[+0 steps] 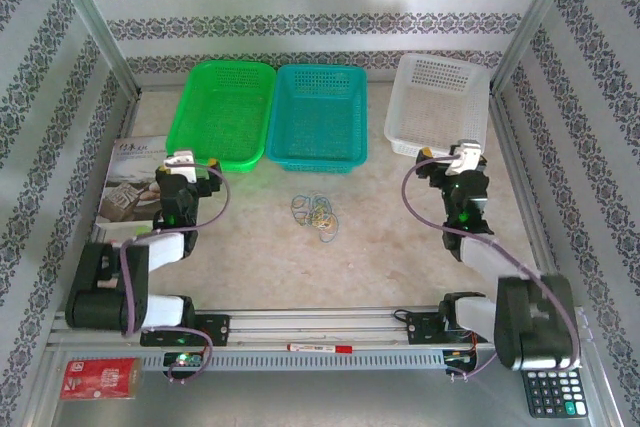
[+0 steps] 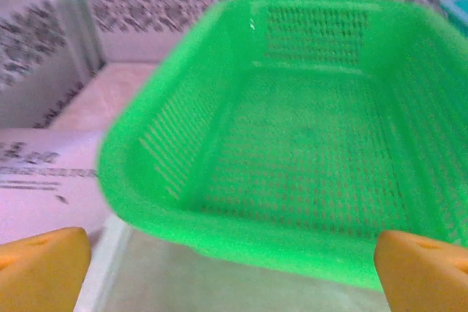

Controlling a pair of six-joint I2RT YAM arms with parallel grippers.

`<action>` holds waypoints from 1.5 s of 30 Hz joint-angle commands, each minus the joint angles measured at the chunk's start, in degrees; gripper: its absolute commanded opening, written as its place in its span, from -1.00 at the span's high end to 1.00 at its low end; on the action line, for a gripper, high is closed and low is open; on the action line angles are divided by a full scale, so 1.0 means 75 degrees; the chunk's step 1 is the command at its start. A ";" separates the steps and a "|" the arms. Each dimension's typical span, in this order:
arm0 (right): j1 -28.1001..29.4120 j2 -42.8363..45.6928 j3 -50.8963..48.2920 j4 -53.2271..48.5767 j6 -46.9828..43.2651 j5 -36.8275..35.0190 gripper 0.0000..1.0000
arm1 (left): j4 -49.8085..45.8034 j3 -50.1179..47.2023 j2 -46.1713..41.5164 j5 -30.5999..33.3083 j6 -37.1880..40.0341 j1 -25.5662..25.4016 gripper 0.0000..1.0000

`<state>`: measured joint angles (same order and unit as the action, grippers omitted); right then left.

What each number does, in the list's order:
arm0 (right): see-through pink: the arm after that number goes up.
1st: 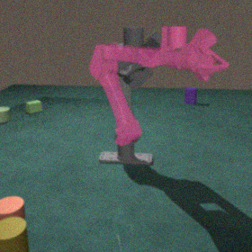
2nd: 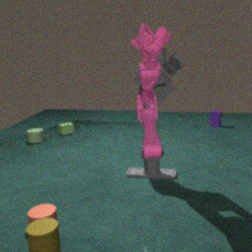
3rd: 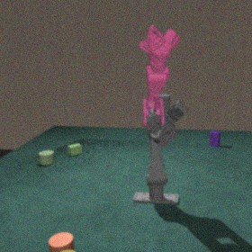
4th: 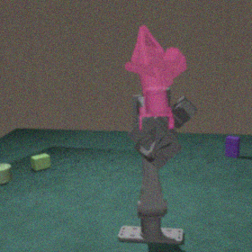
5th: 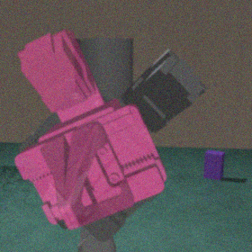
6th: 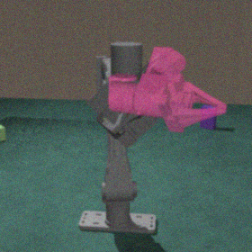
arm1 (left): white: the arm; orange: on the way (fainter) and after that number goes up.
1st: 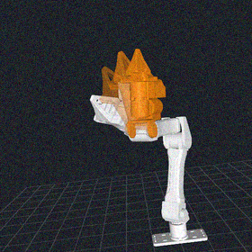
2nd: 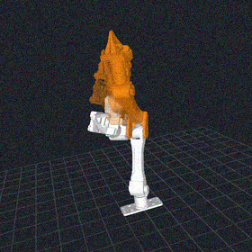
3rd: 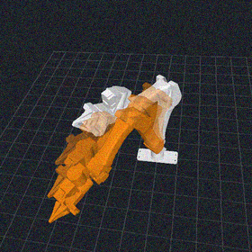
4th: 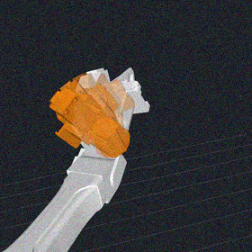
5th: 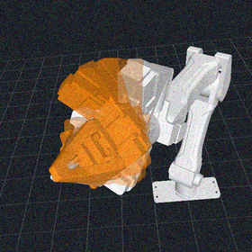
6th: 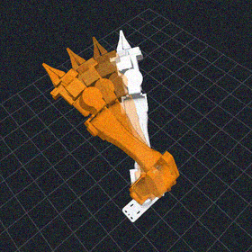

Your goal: Untangle the cables

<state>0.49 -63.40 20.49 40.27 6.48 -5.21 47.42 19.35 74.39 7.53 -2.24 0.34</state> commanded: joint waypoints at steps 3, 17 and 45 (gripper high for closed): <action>-0.0108 0.1431 0.0079 -0.2465 0.3459 -0.1543 -0.96 | -0.2230 0.0385 -0.1585 0.0812 -0.1040 -0.0057 -0.99; 0.0060 0.3897 -0.0163 -0.3856 0.4912 0.3602 -0.96 | -0.7480 0.2188 -0.3904 -0.1892 -0.4096 -0.0069 -1.00; 0.4591 -0.2045 0.2638 -0.5307 0.4035 0.1457 -0.09 | -0.7558 0.2371 -0.2235 -0.1888 -0.4778 -0.3624 -1.00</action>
<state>34.65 -77.17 38.50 -1.61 37.47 6.66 -12.12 36.14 58.50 -8.38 -37.80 -26.15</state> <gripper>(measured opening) 0.550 0.998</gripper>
